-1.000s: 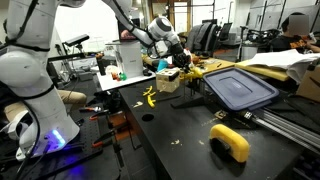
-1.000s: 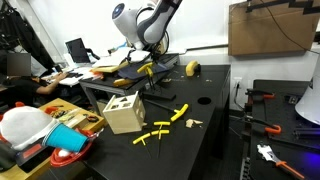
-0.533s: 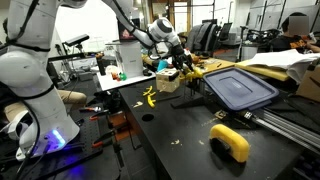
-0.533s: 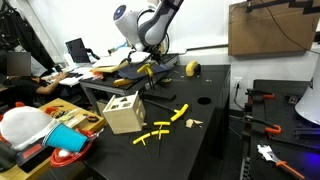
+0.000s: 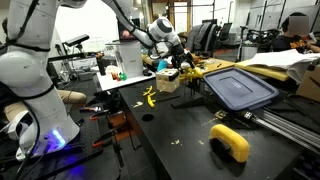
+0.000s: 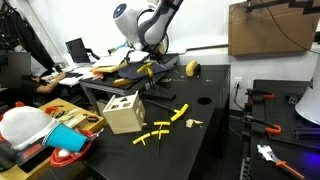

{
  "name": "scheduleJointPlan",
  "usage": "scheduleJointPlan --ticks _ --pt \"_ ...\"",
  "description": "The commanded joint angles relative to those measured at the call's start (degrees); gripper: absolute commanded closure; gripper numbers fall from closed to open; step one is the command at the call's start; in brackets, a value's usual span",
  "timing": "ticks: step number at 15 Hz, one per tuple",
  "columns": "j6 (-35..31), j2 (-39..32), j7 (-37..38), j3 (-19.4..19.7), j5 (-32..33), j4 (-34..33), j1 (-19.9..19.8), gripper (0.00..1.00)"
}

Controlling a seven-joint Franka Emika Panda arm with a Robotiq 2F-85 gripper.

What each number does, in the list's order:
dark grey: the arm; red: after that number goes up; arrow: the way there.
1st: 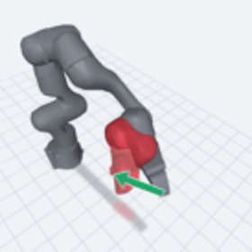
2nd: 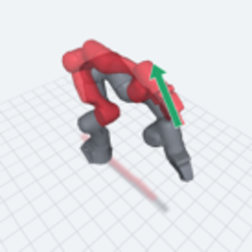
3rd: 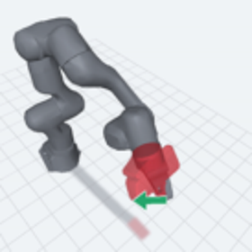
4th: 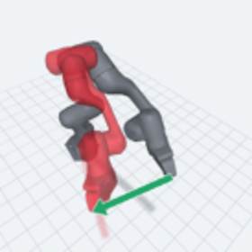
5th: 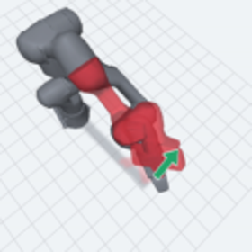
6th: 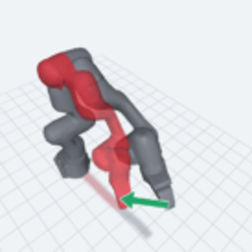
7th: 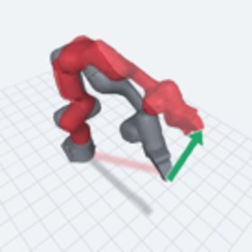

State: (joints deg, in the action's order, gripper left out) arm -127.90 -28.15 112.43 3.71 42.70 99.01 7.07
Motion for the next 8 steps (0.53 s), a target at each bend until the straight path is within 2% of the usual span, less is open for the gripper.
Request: scheduleJointPlan --ticks 1,4,8 --pt "-2.05 4.1 -3.48 -0.47 -2.9 2.92 -0.12 0.0" --pt "-0.98 6.48 -9.33 -1.29 -5.73 3.12 -0.01 0.0" --pt "-0.53 10.3 -25.63 -3.44 -14.25 3.55 -0.97 0.0"
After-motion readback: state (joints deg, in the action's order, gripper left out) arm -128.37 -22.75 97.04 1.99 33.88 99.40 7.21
